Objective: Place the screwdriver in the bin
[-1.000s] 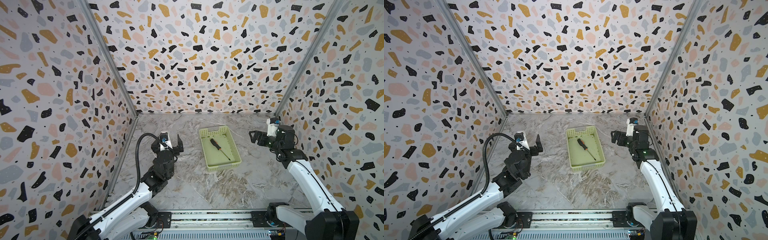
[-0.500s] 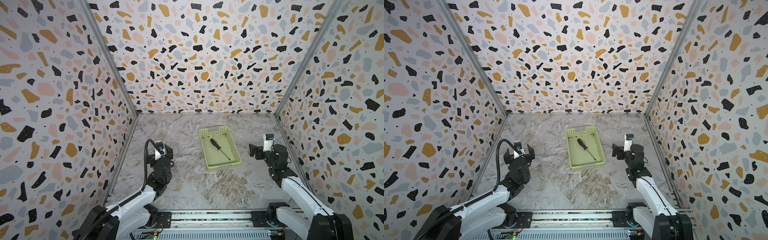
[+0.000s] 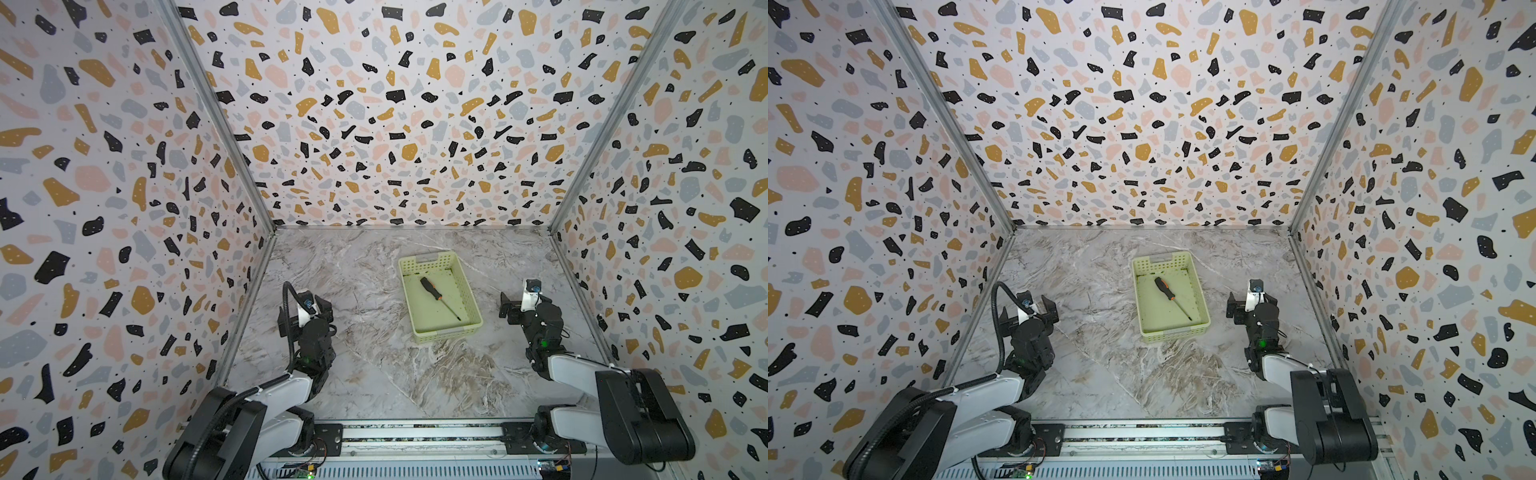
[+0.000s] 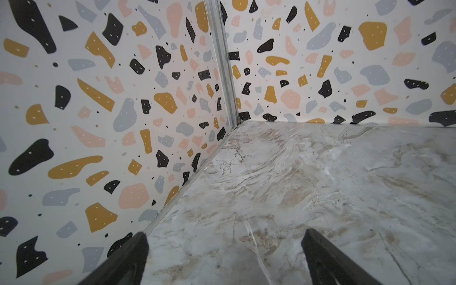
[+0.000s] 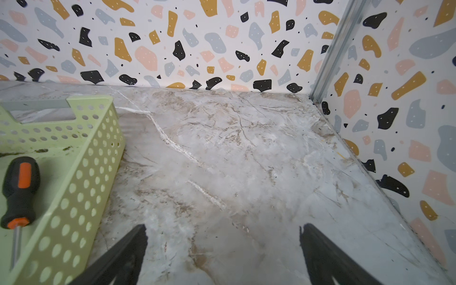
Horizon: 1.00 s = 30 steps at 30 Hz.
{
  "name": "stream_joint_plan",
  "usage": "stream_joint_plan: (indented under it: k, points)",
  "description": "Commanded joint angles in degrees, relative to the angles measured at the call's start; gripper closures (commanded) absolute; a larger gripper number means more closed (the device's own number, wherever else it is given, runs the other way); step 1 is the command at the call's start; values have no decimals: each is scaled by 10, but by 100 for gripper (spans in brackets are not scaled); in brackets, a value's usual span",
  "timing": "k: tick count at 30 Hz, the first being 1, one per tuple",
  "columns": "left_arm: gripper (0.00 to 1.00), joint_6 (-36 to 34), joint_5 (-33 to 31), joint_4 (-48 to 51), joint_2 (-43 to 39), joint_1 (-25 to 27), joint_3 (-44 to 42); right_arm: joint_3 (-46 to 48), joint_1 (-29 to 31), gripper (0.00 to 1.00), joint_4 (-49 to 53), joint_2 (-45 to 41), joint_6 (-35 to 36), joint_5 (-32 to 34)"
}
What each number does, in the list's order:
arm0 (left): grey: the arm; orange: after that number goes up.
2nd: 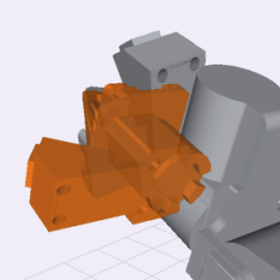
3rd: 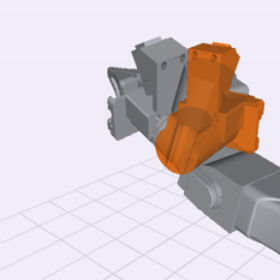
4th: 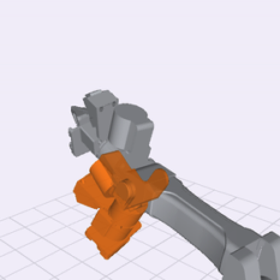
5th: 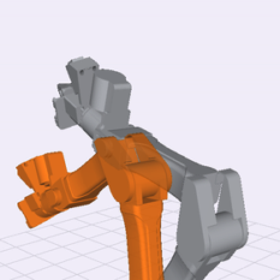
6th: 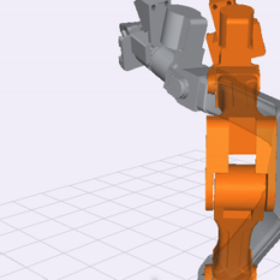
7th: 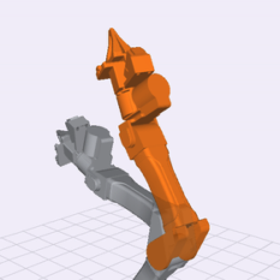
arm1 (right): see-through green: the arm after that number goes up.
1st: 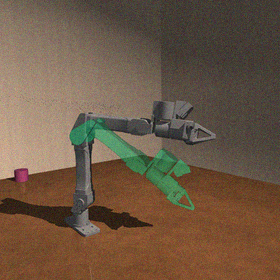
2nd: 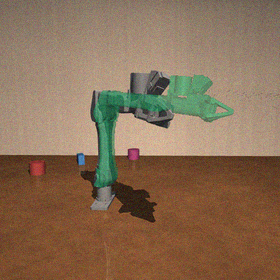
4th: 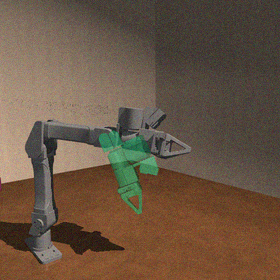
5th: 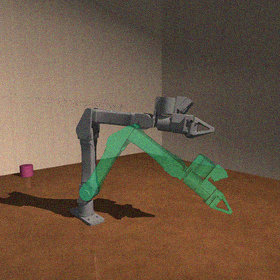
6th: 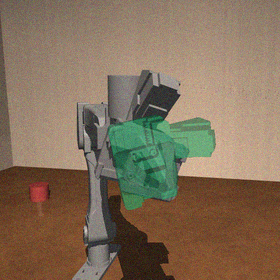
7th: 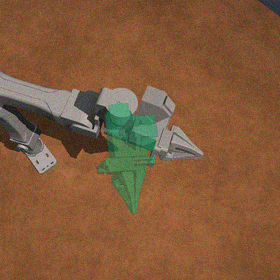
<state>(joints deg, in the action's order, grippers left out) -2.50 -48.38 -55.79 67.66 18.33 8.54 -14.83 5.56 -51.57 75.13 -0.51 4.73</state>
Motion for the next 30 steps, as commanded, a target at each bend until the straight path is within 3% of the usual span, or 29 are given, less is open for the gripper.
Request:
stream_joint_plan:
  k: [1,3,8,10,11,13,14,16,30]
  points:
    - [0,2,10,-81,27,-7,-6,3,15,1,-106,40,22,34]
    - [0,4,39,-87,34,-14,-2,21,24,1,-178,78,26,61]
    - [1,7,126,-158,99,-46,-8,46,21,1,-214,80,14,72]
    - [0,19,189,-115,101,-77,9,68,29,1,-305,112,28,77]
    - [0,33,239,-102,107,-103,16,66,35,1,-301,114,33,84]
    - [0,43,273,-184,141,-124,-1,52,21,1,-251,103,22,55]
    - [1,40,284,-165,134,-126,-2,44,16,1,-250,107,20,48]
    - [0,38,293,-119,121,-127,14,39,9,1,-225,107,16,33]
    - [0,39,287,-125,124,-128,11,37,2,1,-220,105,15,21]
